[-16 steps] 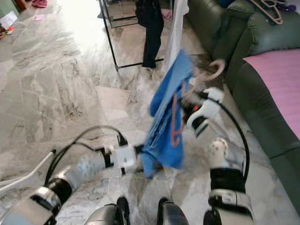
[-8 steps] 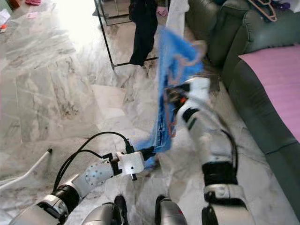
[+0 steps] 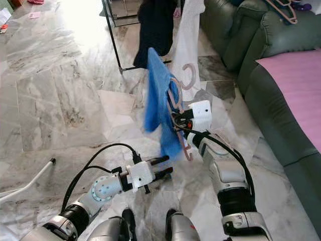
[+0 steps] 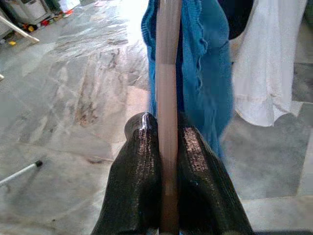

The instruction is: Hang hanger

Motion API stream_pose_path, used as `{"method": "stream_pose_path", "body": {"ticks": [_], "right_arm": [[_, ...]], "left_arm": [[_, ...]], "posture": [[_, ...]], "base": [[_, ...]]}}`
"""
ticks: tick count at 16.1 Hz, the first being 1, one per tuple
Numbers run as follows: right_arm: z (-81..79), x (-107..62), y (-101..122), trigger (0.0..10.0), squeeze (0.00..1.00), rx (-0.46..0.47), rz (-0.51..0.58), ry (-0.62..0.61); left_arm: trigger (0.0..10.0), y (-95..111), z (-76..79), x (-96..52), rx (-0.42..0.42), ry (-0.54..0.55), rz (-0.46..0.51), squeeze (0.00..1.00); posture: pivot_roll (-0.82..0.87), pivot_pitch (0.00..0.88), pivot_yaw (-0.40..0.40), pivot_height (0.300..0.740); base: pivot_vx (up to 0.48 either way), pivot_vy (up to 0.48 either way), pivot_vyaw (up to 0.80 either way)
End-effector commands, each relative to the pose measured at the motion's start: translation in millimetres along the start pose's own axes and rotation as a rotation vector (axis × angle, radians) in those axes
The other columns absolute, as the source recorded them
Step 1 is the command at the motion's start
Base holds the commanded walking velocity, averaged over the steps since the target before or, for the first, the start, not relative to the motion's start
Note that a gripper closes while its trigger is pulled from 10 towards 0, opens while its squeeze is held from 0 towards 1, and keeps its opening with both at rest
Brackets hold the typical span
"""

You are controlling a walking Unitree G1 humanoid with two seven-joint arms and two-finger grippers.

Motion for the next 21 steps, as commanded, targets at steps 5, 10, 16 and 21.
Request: {"method": "stream_pose_path", "body": {"ticks": [5,10,16,21], "right_arm": [[-8.7,-12.4,2,10.0,0.00,-0.090,0.037,0.092],[-10.2,-58.2,-21,10.0,0.00,-0.141,-0.026,0.236],[5.3,-103.7,-34,10.0,0.00,-0.193,-0.177,0.338],[-11.7,-94.5,-17,10.0,0.00,-0.219,-0.127,0.395]], "left_arm": [[10.0,-15,2.1,-24.3,-0.052,0.012,-0.044,1.00],[10.0,-16,-49.2,-40.7,-0.008,0.161,-0.051,1.00],[10.0,-33,-92.3,-52.6,-0.056,0.296,-0.180,1.00],[10.0,-34,-94.4,-39.0,-0.320,0.442,-0.130,0.00]], "posture": [[-0.19,0.245,0.030,0.740],[-0.18,0.241,0.031,0.740],[-0.21,0.245,0.044,0.740],[-0.22,0.244,0.031,0.740]], "base": [[0.000,0.000,0.00],[0.000,0.000,0.00],[0.000,0.000,0.00],[0.000,0.000,0.00]]}}
Point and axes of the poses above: a point about 5 cm out from each wrist's last joint towards the gripper, its own x axis pointing out of the wrist towards the gripper, its own y axis along the axis of the wrist's last joint, z = x × y, the point moved 4 cm from there along x, pointing out of the wrist towards the gripper, and after that the axes turned 11 degrees about x, right-handed, at the moved point
